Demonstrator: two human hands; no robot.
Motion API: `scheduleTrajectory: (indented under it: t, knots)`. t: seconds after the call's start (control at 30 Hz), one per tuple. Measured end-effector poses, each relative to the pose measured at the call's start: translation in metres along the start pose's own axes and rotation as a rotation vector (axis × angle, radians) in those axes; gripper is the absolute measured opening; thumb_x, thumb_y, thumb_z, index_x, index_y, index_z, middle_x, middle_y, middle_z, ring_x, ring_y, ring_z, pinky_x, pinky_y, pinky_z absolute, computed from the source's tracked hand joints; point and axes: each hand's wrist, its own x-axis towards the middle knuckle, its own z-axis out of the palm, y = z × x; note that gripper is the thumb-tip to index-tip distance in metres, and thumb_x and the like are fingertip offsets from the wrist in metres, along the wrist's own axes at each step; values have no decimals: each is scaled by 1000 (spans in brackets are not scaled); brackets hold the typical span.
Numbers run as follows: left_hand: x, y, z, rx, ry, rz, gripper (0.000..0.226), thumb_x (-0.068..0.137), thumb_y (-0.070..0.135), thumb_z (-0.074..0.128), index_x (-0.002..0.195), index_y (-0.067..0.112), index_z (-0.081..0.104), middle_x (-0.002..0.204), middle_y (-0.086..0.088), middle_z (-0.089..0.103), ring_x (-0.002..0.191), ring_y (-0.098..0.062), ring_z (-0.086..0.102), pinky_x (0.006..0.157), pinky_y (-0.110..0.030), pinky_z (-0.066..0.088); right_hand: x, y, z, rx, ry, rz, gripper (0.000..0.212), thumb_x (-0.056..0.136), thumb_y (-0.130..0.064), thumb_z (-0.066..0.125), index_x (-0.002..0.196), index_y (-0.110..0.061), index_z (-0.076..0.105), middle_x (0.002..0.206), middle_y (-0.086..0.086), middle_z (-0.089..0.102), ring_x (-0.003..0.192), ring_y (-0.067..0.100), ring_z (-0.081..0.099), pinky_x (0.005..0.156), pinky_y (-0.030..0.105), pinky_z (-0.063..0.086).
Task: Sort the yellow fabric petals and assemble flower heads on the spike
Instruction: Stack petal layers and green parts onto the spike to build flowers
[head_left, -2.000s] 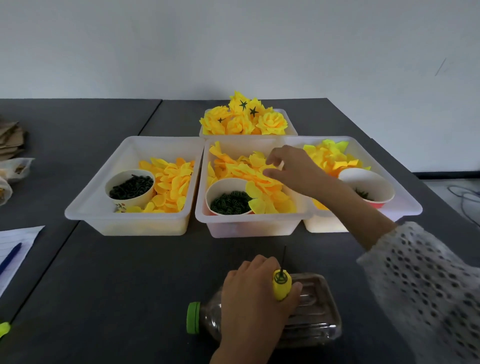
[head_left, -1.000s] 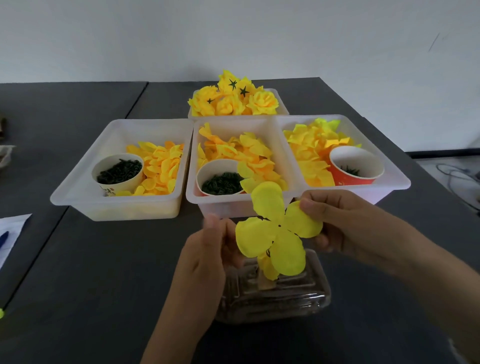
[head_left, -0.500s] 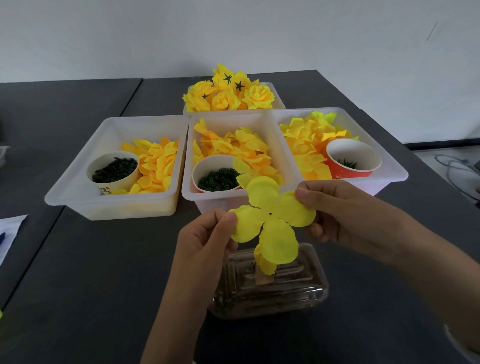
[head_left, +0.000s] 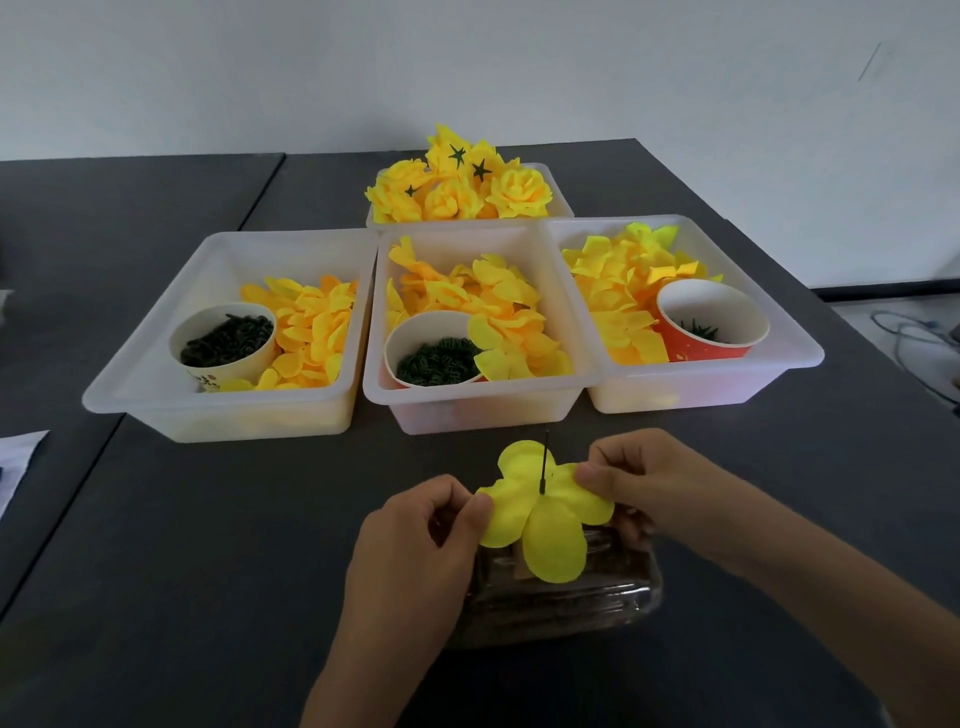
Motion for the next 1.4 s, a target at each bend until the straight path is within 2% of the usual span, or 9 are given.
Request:
scheduleTrajectory:
  t: [0.3, 0.43, 0.6, 0.77, 0.97, 1.03, 1.13, 1.27, 1.4]
  knots:
    - [3, -2, -15, -105, -86, -46, 39, 80, 60, 42, 74, 28, 63, 64, 12, 60, 59, -1, 56, 55, -12, 41, 20, -11, -20, -295, 128, -108, 49, 79, -65, 43, 79, -19, 60, 62, -8, 59, 54, 3, 53, 49, 16, 41]
    - [3, 0, -19, -133, -10, -59, 33, 89, 51, 44, 75, 31, 65, 69, 16, 65, 65, 3, 59, 57, -12, 39, 77, -38, -36, -613, 452, -450, 16, 97, -26, 49, 105, -31, 63, 98, -4, 56, 80, 4, 55, 64, 14, 41]
    - [3, 5, -21, -167, 40, -41, 29, 88, 43, 43, 79, 30, 68, 75, 13, 69, 70, 0, 63, 58, -10, 44, 159, -65, -30, -1033, 193, -519, 42, 92, -5, 52, 124, -32, 58, 123, 8, 38, 110, 26, 43, 94, 36, 39]
    - [-1, 2, -23, -171, 57, -15, 26, 90, 37, 46, 79, 30, 68, 71, 12, 67, 65, -1, 60, 57, -11, 44, 181, -84, -32, -1162, 48, -494, 10, 87, -16, 63, 94, -23, 65, 103, 4, 42, 110, 29, 39, 100, 47, 34]
    - [2, 4, -30, -219, 150, 26, 24, 93, 33, 47, 82, 33, 68, 61, 13, 58, 53, 1, 51, 49, -11, 40, 104, -137, -69, -770, 178, -651, 4, 89, -8, 63, 91, -7, 66, 79, -11, 60, 70, -3, 51, 72, 21, 45]
    - [3, 10, -34, -287, 178, 41, 24, 92, 43, 45, 84, 37, 67, 65, 6, 57, 51, -1, 47, 46, -13, 37, 64, -151, -73, -517, 177, -659, 7, 92, -9, 60, 86, -9, 63, 65, -12, 56, 56, -1, 49, 57, 14, 41]
    - [3, 22, -38, -345, 176, 127, 36, 91, 64, 37, 90, 41, 65, 73, 1, 58, 53, -2, 46, 48, -15, 37, 18, -152, -67, -77, 47, -634, 14, 94, -14, 54, 81, -11, 57, 71, 24, 39, 52, 15, 38, 49, 20, 36]
    - [3, 40, -37, -453, 93, 204, 50, 83, 67, 26, 93, 40, 67, 73, -1, 58, 59, -9, 46, 54, -21, 38, -17, -123, -41, 220, -108, -462, 15, 86, -21, 55, 74, -13, 59, 61, 9, 41, 46, 10, 42, 44, 18, 38]
    - [-1, 54, -36, -489, 83, 239, 45, 94, 56, 42, 62, 31, 61, 55, 2, 48, 47, -1, 39, 46, -10, 35, -28, -89, -22, 297, -152, -320, 13, 84, -21, 57, 81, -9, 61, 65, 6, 55, 47, 10, 51, 43, 18, 43]
